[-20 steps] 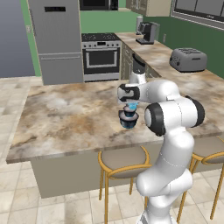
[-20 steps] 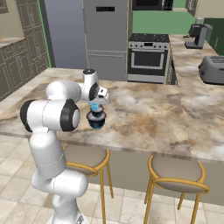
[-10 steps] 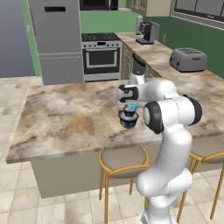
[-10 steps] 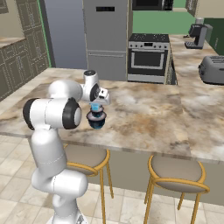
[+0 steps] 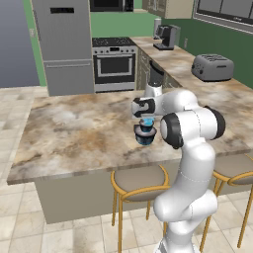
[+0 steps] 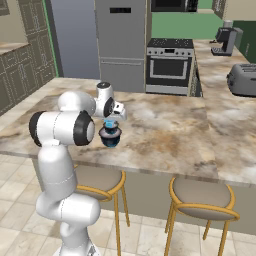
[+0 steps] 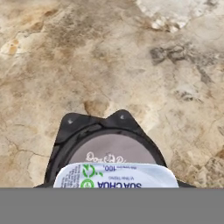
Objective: Stack the yogurt containers by placing the smaller containers on top of the larger containers.
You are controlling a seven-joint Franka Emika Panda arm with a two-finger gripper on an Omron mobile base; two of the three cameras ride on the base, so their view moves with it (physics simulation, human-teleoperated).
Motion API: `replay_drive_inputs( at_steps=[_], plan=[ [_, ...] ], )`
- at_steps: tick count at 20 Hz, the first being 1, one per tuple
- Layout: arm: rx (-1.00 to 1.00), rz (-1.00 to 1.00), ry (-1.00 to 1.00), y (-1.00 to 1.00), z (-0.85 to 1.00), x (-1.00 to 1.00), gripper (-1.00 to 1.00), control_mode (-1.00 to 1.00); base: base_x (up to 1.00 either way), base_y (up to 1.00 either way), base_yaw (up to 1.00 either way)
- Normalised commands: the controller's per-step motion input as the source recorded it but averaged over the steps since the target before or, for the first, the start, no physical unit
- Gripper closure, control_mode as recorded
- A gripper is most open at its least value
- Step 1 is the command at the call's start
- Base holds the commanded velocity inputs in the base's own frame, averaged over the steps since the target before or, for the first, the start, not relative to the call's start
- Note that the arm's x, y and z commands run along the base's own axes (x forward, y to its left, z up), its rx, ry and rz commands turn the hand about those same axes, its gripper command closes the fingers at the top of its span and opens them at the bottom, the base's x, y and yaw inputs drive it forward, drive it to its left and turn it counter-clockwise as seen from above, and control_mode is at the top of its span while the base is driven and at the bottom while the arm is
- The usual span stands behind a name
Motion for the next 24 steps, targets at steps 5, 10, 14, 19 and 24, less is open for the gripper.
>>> replay_drive_inputs(
  at_steps=[5,10,14,19,24],
  plan=[
    [0.00,0.00,0.00,0.00,-0.08,0.08,1.00,-1.00,0.00,0.00,0.00],
    [0.00,0.00,0.00,0.00,-0.07,0.13,1.00,-1.00,0.00,0.00,0.00],
    [0.00,0.00,0.00,0.00,-0.07,0.02,-1.00,-1.00,0.00,0.00,0.00],
    [0.00,0.00,0.00,0.00,-0.05,0.00,-1.00,-1.00,0.00,0.00,0.00],
    [0.00,0.00,0.00,0.00,-0.02,0.00,-1.00,-1.00,0.00,0.00,0.00]
  ],
)
